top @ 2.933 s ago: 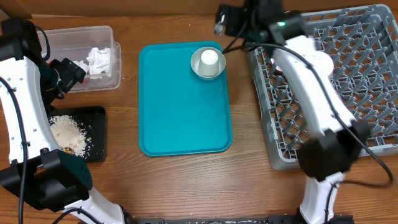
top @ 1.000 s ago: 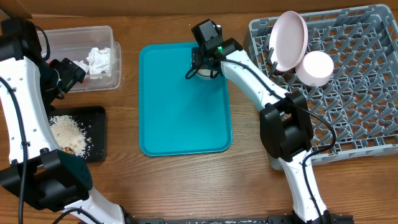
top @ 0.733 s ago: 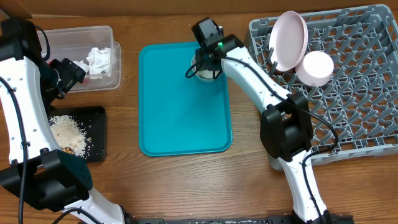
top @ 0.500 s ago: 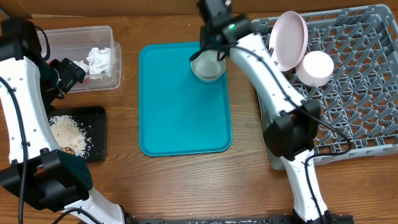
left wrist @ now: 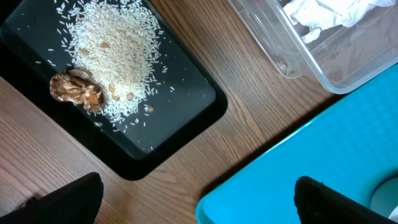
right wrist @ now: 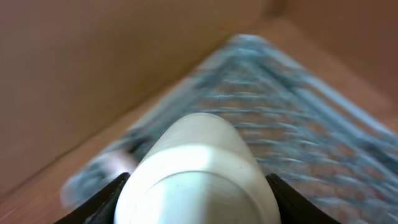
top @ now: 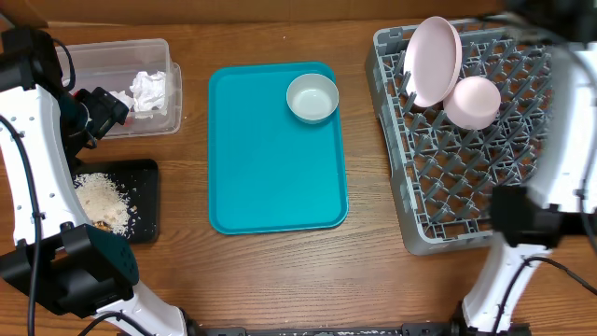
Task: Sort waste into correct bins and load items into the dishwasher
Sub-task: 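Carry the cup to the rack and set it down upside down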
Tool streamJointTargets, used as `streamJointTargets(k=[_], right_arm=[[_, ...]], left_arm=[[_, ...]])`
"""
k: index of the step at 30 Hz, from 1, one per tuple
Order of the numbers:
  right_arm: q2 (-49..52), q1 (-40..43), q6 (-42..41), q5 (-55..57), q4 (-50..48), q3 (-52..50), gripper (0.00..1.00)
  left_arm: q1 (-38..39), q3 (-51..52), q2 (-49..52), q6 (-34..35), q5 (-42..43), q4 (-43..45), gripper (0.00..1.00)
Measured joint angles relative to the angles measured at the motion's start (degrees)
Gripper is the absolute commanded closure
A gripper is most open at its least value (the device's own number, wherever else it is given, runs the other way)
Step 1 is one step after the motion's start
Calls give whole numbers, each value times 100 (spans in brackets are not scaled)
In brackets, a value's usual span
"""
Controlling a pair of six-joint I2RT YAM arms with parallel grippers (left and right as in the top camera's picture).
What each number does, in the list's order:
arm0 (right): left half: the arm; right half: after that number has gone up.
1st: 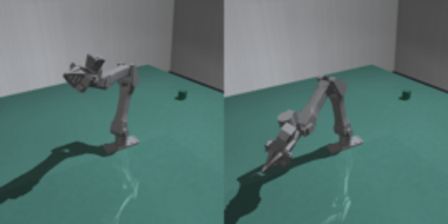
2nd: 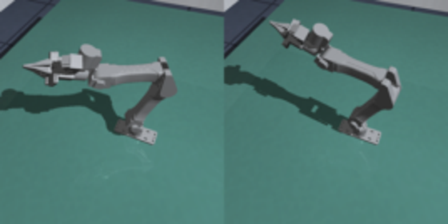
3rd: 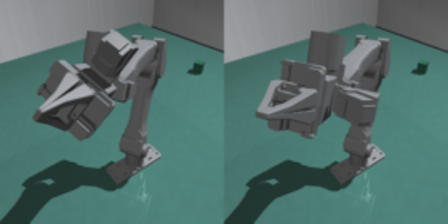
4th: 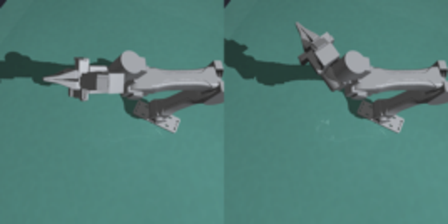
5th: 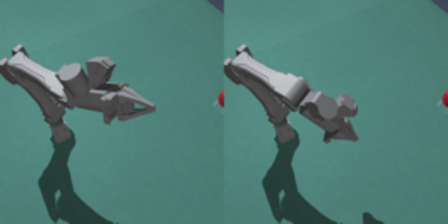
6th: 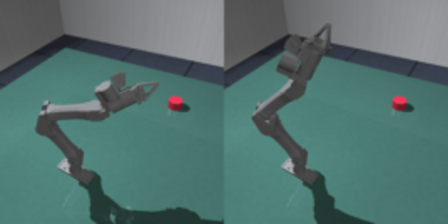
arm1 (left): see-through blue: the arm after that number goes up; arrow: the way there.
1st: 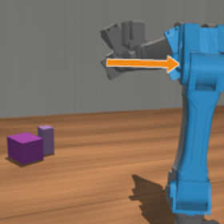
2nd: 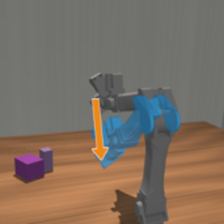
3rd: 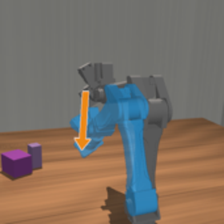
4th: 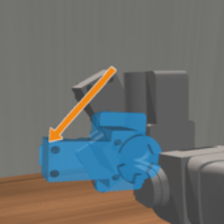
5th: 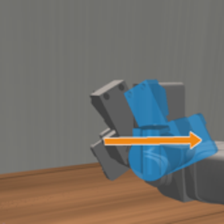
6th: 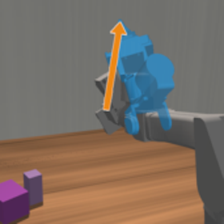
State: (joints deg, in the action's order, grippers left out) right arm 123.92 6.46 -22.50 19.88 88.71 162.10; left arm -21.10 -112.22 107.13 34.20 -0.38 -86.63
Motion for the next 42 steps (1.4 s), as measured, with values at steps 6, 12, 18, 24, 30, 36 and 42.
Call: streamJointTargets(k=[6, 12, 18, 24, 30, 36, 42], right_arm=[[0, 1373, 2, -520, -50, -831, 42], [35, 2020, 4, -999, -435, -2153, 41], [44, 2057, 9, -1257, -901, -3167, 38], [44, 2002, 7, -1478, -970, -3425, 14], [44, 1996, 4, -1670, -828, -3425, 7], [9, 1996, 2, -1851, -815, -3425, 7], [-544, 1971, 15, -2647, -1021, -3436, 7]], left_arm=[[0, 0, 0, 0, -2, 0, 0], [0, 0, 0, 0, -2, 0, 0], [0, 0, 0, 0, -2, 0, 0], [0, 0, 0, 0, -2, 0, 0], [0, 0, 0, 0, -2, 0, 0], [0, 0, 0, 0, -2, 0, 0], [0, 0, 0, 0, -2, 0, 0]])
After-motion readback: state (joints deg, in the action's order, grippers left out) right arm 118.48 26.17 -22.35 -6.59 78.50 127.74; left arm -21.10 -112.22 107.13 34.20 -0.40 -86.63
